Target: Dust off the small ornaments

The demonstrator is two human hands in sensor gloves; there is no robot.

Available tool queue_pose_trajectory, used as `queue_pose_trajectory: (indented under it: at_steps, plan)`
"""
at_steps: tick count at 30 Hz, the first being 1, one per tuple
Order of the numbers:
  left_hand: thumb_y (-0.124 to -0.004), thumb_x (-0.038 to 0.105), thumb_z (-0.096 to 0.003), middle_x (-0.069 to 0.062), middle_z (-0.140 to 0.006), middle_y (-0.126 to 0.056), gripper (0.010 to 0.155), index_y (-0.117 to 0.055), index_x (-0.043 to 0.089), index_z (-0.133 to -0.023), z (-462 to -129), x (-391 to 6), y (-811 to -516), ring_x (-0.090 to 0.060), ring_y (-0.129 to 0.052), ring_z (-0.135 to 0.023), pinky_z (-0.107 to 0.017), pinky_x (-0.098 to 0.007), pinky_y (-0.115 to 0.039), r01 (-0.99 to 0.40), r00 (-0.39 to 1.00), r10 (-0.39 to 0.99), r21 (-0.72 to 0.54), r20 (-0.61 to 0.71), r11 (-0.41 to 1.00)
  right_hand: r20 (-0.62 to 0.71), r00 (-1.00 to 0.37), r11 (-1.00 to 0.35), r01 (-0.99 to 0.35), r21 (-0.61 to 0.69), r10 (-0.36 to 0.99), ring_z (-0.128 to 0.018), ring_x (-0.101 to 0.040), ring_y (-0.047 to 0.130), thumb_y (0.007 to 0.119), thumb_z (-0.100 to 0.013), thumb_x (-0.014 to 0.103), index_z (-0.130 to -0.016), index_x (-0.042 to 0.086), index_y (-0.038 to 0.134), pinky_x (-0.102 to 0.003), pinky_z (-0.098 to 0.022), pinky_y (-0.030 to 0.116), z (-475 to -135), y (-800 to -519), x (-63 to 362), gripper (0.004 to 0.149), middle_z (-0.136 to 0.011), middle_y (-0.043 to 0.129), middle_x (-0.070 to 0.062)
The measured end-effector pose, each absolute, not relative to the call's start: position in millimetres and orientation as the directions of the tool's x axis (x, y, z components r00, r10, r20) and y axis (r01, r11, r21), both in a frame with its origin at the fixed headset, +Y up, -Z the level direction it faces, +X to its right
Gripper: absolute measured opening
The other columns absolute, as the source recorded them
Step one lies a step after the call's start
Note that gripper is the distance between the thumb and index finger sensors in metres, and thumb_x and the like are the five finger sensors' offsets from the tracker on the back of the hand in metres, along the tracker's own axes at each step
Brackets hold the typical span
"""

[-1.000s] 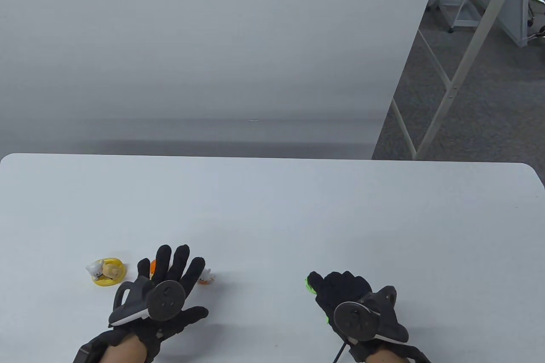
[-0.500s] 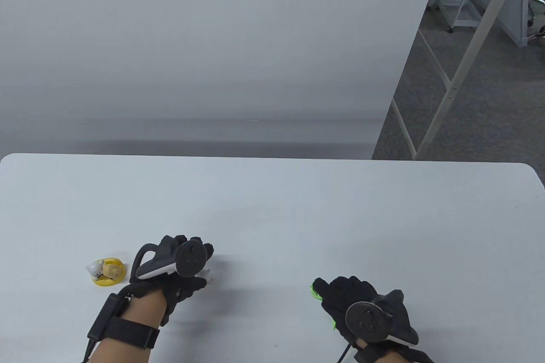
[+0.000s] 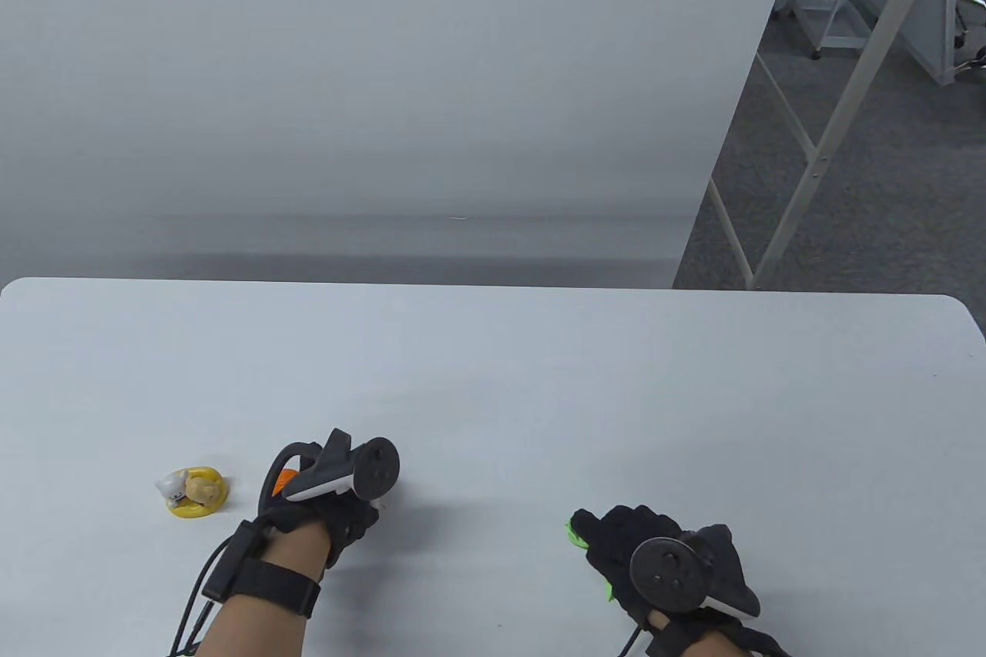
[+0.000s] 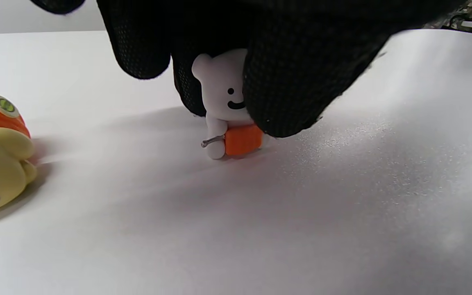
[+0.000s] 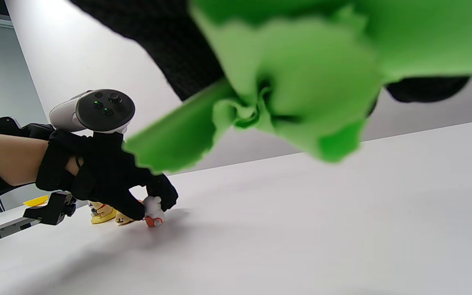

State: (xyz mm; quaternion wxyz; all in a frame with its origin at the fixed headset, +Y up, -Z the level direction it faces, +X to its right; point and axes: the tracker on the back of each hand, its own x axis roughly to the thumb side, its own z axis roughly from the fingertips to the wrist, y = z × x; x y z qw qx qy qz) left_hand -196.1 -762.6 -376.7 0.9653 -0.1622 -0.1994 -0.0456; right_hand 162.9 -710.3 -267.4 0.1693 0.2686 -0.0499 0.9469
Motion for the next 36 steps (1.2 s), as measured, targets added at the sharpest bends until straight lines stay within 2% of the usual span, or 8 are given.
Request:
queue_pose_trajectory:
  at_steps: [6, 8, 11, 18, 22, 27, 32, 36]
  plan:
    - [-0.095, 0.031, -0.0440, -0.016, -0.095, -0.093, 0.058, -0.083, 0.009, -0.097, -369, -196, -758, -0.043, -0.088, -0.081, -0.060, -0.076, -0.058, 0.096, 0.891, 0.029, -0.249, 0.453, 0.964, 0.525, -0.787, -0.928, -0.371, 0.018, 0.324, -0.051, -0.043, 0.102, 0.089, -0.051, 0.023, -0.090, 0.014, 0.086, -0.066, -0.043, 0.086, -267, -711, 161, 0.040, -0.072, 0.097, -0.030]
    - [-0.092, 0.033, -0.0458, -0.017, -0.095, -0.093, 0.062, -0.077, 0.006, -0.100, -358, -198, -748, -0.043, -0.090, -0.079, -0.060, -0.074, -0.062, -0.007, 0.874, 0.094, -0.181, 0.477, 0.984, 0.528, -0.774, -0.919, -0.393, 0.034, 0.350, -0.051, -0.044, 0.101, 0.089, -0.051, 0.021, -0.090, 0.013, 0.087, -0.067, -0.043, 0.085, -268, -709, 160, 0.040, -0.072, 0.097, -0.032]
    - [-0.091, 0.033, -0.0471, -0.019, -0.094, -0.090, 0.069, -0.066, 0.002, -0.104, -336, -201, -735, -0.045, -0.089, -0.078, -0.059, -0.074, -0.064, -0.279, 0.827, 0.306, -0.128, 0.472, 0.952, 0.533, -0.743, -0.890, -0.454, 0.044, 0.405, -0.053, -0.044, 0.101, 0.087, -0.052, 0.020, -0.091, 0.013, 0.085, -0.067, -0.044, 0.085, -269, -702, 164, 0.040, -0.074, 0.096, -0.032]
    - [-0.081, 0.034, -0.0546, -0.023, -0.099, -0.079, 0.063, -0.062, 0.008, -0.108, -305, -216, -725, -0.050, -0.088, -0.080, -0.058, -0.073, -0.072, -0.637, 0.647, 0.624, -0.140, 0.437, 0.758, 0.545, -0.599, -0.767, -0.627, 0.138, 0.588, -0.056, -0.047, 0.099, 0.084, -0.053, 0.017, -0.093, 0.014, 0.084, -0.069, -0.045, 0.083, -285, -694, 150, 0.040, -0.078, 0.094, -0.034]
    - [-0.081, 0.033, -0.0554, -0.027, -0.098, -0.077, 0.061, -0.067, 0.009, -0.109, -308, -220, -740, -0.046, -0.098, -0.070, -0.050, -0.064, -0.086, -0.841, 0.373, 0.862, -0.268, 0.344, 0.470, 0.594, -0.591, -0.779, -0.619, 0.098, 0.545, -0.055, -0.045, 0.100, 0.085, -0.052, 0.017, -0.092, 0.016, 0.084, -0.068, -0.045, 0.084, -293, -687, 122, 0.040, -0.077, 0.095, -0.033]
    - [-0.076, 0.030, -0.0563, -0.030, -0.101, -0.069, 0.065, -0.057, 0.004, -0.113, -308, -206, -755, -0.042, -0.099, -0.070, -0.049, -0.059, -0.091, -0.852, 0.114, 0.971, -0.481, 0.210, 0.204, 0.620, -0.438, -0.631, -0.766, 0.121, 0.651, -0.054, -0.046, 0.100, 0.086, -0.051, 0.016, -0.091, 0.015, 0.086, -0.068, -0.044, 0.084, -291, -710, 94, 0.039, -0.076, 0.095, -0.034]
    - [-0.074, 0.026, -0.0549, -0.032, -0.104, -0.063, 0.069, -0.049, 0.001, -0.114, -311, -187, -764, -0.043, -0.097, -0.073, -0.052, -0.061, -0.089, -0.794, 0.012, 0.990, -0.600, 0.140, 0.095, 0.692, -0.431, -0.660, -0.746, 0.088, 0.580, -0.055, -0.047, 0.099, 0.086, -0.051, 0.016, -0.091, 0.017, 0.085, -0.069, -0.045, 0.083, -277, -721, 84, 0.039, -0.077, 0.094, -0.034]
    - [-0.079, 0.028, -0.0539, -0.030, -0.100, -0.075, 0.076, -0.042, -0.004, -0.113, -309, -173, -773, -0.038, -0.105, -0.067, -0.049, -0.058, -0.095, -0.754, -0.021, 0.998, -0.656, 0.060, 0.023, 0.708, -0.401, -0.651, -0.751, 0.110, 0.582, -0.055, -0.046, 0.100, 0.086, -0.051, 0.016, -0.089, 0.018, 0.086, -0.069, -0.045, 0.084, -276, -730, 81, 0.039, -0.077, 0.094, -0.034]
